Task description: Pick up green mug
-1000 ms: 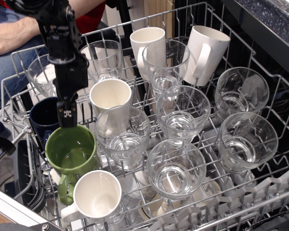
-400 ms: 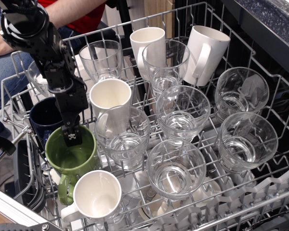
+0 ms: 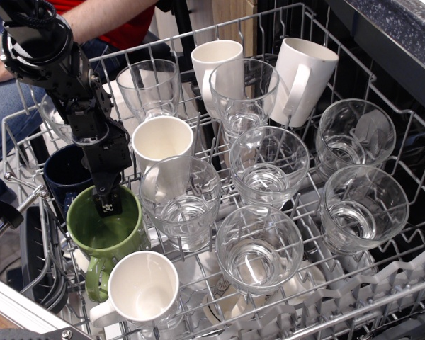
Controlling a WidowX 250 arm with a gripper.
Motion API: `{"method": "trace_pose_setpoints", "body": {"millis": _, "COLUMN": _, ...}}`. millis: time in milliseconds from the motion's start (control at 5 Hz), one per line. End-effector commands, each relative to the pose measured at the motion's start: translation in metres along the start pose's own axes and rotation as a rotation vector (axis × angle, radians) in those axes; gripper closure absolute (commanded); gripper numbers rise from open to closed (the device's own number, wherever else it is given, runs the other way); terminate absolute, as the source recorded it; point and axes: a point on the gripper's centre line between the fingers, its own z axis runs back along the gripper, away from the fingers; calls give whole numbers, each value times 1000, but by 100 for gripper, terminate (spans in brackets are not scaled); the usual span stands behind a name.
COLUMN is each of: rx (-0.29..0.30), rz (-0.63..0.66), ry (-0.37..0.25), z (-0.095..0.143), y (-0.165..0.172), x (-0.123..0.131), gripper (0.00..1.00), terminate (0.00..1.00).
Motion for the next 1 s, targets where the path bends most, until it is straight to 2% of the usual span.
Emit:
{"method": "trace_pose_setpoints", "body": {"millis": 0, "rx": 20, "rz": -32, "ry": -3, "z": 12, "y": 2, "x": -4, "gripper": 100, "terminate": 0}}
{"method": "trace_pose_setpoints", "body": {"millis": 200, "rx": 5, "rz": -47, "ry": -16, "z": 19, "y": 0, "x": -8, "gripper": 100, "terminate": 0}}
{"method": "trace_pose_setpoints", "body": {"millis": 400, "rx": -60, "rz": -44, "ry": -5, "z": 44, "y": 13, "x": -3, "gripper": 100, "terminate": 0}}
{"method": "trace_pose_setpoints", "body": {"millis": 600, "rx": -123, "rz": -15, "ry": 37, "z": 68, "y": 13, "x": 0, "gripper": 100, "terminate": 0}}
{"method": "trace_pose_setpoints", "body": {"millis": 800, "rx": -169, "rz": 39, "ry": 14, "z": 90, "y": 12, "x": 11, "gripper": 100, "terminate": 0}}
